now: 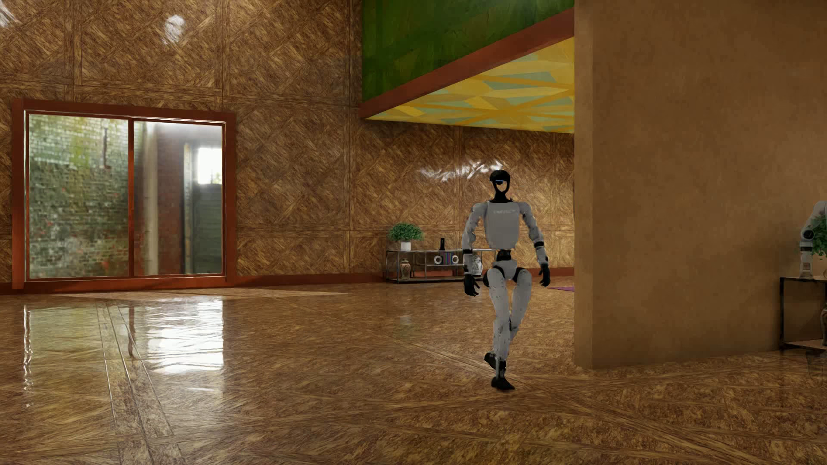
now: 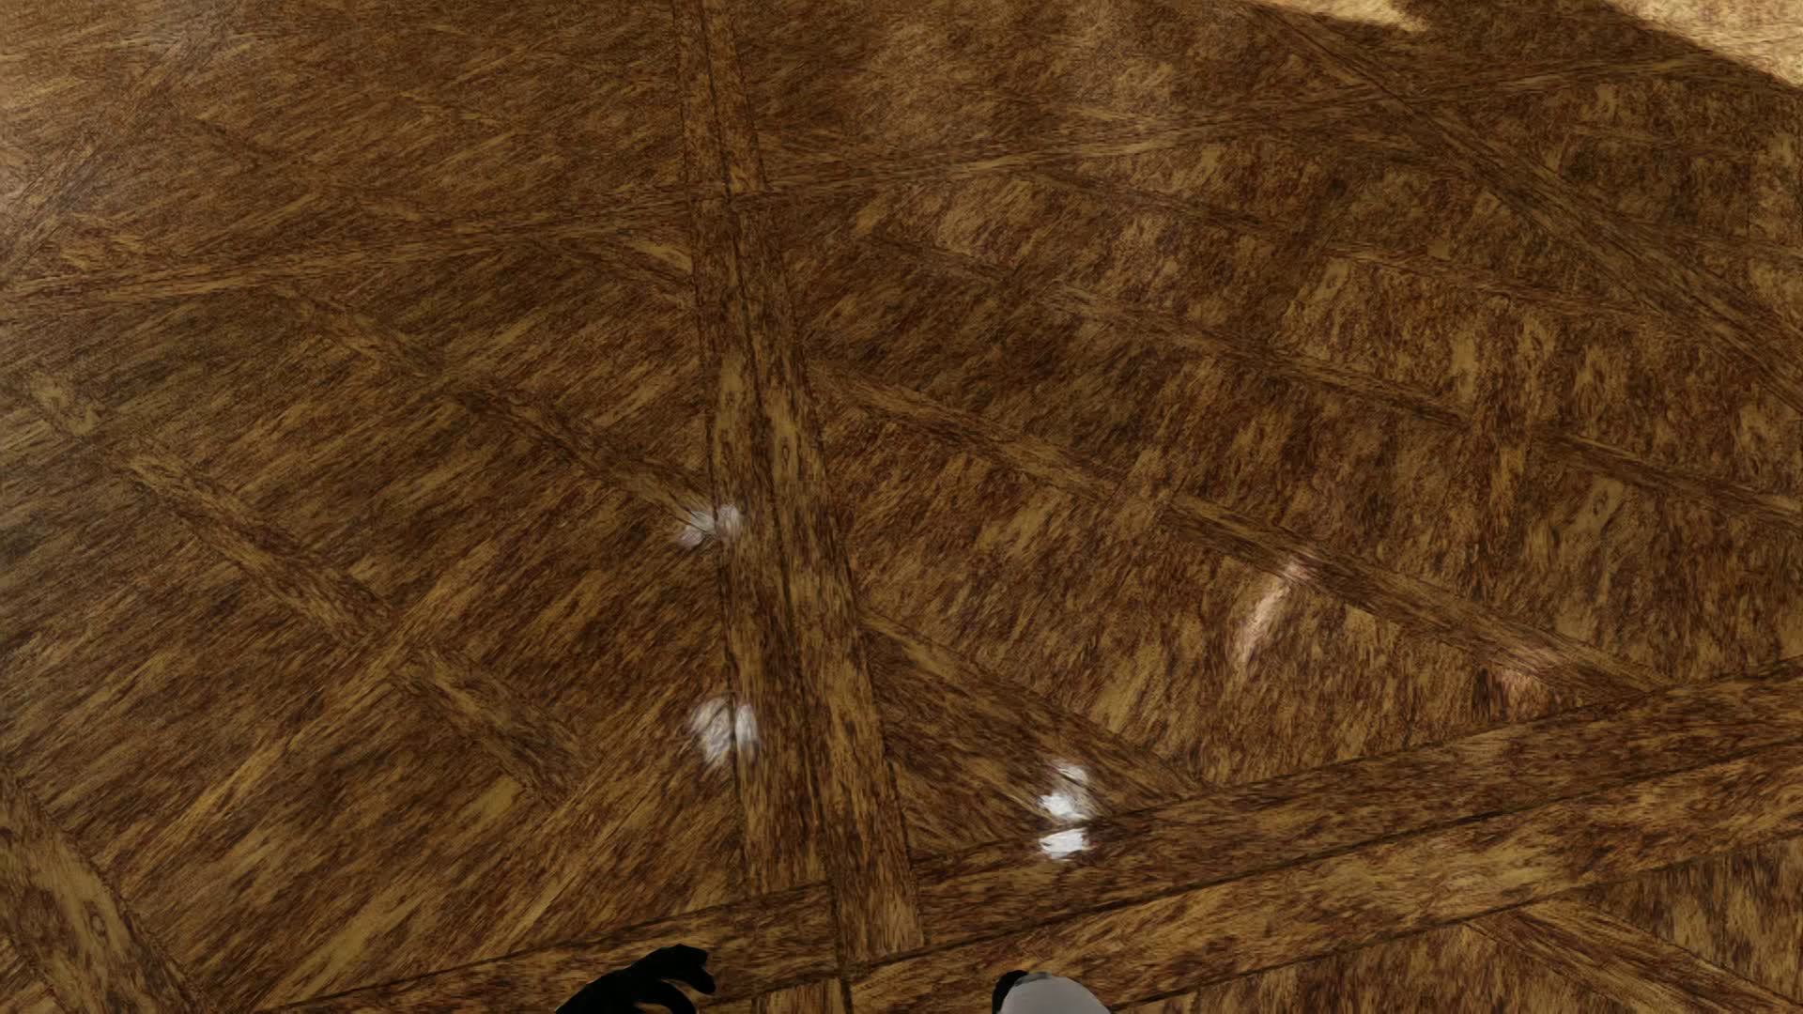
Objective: Circle the corner
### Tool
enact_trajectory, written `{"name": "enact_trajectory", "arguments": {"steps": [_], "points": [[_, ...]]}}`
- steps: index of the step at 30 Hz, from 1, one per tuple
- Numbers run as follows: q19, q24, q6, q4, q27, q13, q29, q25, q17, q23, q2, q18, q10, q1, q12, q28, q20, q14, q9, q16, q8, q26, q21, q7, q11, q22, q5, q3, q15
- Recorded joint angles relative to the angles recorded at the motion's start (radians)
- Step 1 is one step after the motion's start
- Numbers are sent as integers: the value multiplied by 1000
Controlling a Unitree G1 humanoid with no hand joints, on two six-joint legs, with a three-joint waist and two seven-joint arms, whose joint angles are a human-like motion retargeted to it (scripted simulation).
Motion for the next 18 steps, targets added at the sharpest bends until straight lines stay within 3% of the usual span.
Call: {"name": "enact_trajectory", "arguments": {"steps": [1, 2, 3, 4, 5, 6, 7, 8, 9, 10, 11, 12, 13, 14, 15, 16, 17, 18], "points": [[0, 0, 16, 30, 0, -8, 0, 0, -3, 13, -19, 0, 36, 48, 21, 0, 58, 54, 14, 2, 0, 0, 19, 0, 93, -30, 29, -29, 8], [0, 0, 34, 59, 0, -7, 0, 0, -2, 32, -44, 0, 132, 38, 41, 0, 87, 176, -4, -15, 0, 0, 25, 0, 184, -16, 48, -49, 66], [0, 0, 70, 108, 0, -10, 0, 0, -1, 60, -14, 0, 307, 8, 74, 0, 100, 386, 3, -49, 0, 0, 24, 0, 272, 17, 100, -57, 32], [0, 0, 66, 101, 0, -24, 0, 0, 6, 69, 19, 0, 566, -109, 104, 0, 87, 563, 1, -61, 0, 0, 7, 0, 287, 32, 134, -34, -23], [0, 0, 74, 122, 0, -27, 0, 0, 13, 48, 89, 0, 835, -230, 115, 0, 61, 569, 22, -75, 0, 0, -26, 0, 279, 54, 178, -13, -75], [0, 0, 60, 119, 0, -43, 0, 0, 12, 18, 186, 0, 991, -349, 115, 0, -15, 502, 41, -74, 0, 0, -15, 0, 243, 71, 169, 24, -99], [0, 0, 28, 89, 0, -50, 0, 0, 15, -24, 268, 0, 1010, -457, 139, 0, -13, 484, 42, -97, 0, 0, -20, 0, 203, 100, 146, 83, -109], [0, 0, 1, 83, 0, -72, 0, 0, 12, -68, 335, 0, 914, -547, 189, 0, -36, 516, 53, -71, 0, 0, -9, 0, 162, 33, 142, 156, -123], [0, 0, -10, 68, 0, -92, 0, 0, -2, -105, 420, 0, 711, -598, 193, 0, -94, 609, 64, -88, 0, 0, -5, 0, 127, 128, 118, 206, -137], [0, 0, -17, 69, 0, -103, 0, 0, -4, -151, 476, 0, 476, -661, 224, 0, -53, 667, 50, -98, 0, 0, -31, 0, 84, 155, 119, 255, -154], [0, 0, -21, 58, 0, -110, 0, 0, -12, -189, 562, 0, 225, -673, 248, 0, -45, 576, 41, -98, 0, 0, -47, 0, 43, 183, 115, 284, -185], [0, 0, -8, 48, 0, -123, 0, 0, -24, -227, 625, 0, 110, -669, 265, 0, -75, 176, 24, -92, 0, 0, -82, 0, 10, 188, 135, 299, -226], [0, 0, -2, 57, 0, -127, 0, 0, -39, -255, 660, 0, -278, -690, 288, 0, -97, 484, -3, -81, 0, 0, -112, 0, 8, 187, 140, 309, -286], [0, 0, 8, 59, 0, -134, 0, 0, -47, -256, 690, 0, -334, -709, 309, 0, -120, 548, -12, -76, 0, 0, -139, 0, 10, 197, 157, 321, -326], [0, 0, -5, 44, 0, -127, 0, 0, -41, -248, 722, 0, 53, -745, 318, 0, -138, 163, -3, -73, 0, 0, -174, 0, 34, 210, 153, 339, -337], [0, 0, -18, 11, 0, -111, 0, 0, -32, -222, 744, 0, 89, -750, 329, 0, -140, 276, -3, -69, 0, 0, -209, 0, 92, 220, 146, 344, -303], [0, 0, -64, -45, 0, -99, 0, 0, -14, -191, 692, 0, 86, -751, 340, 0, -125, 451, -9, -66, 0, 0, -221, 0, 257, 232, 92, 339, -161], [0, 0, -85, -87, 0, -75, 0, 0, 2, -143, 641, 0, 161, -732, 345, 0, -136, 573, 12, -61, 0, 0, -212, 0, 489, 252, 48, 320, 43]]}}
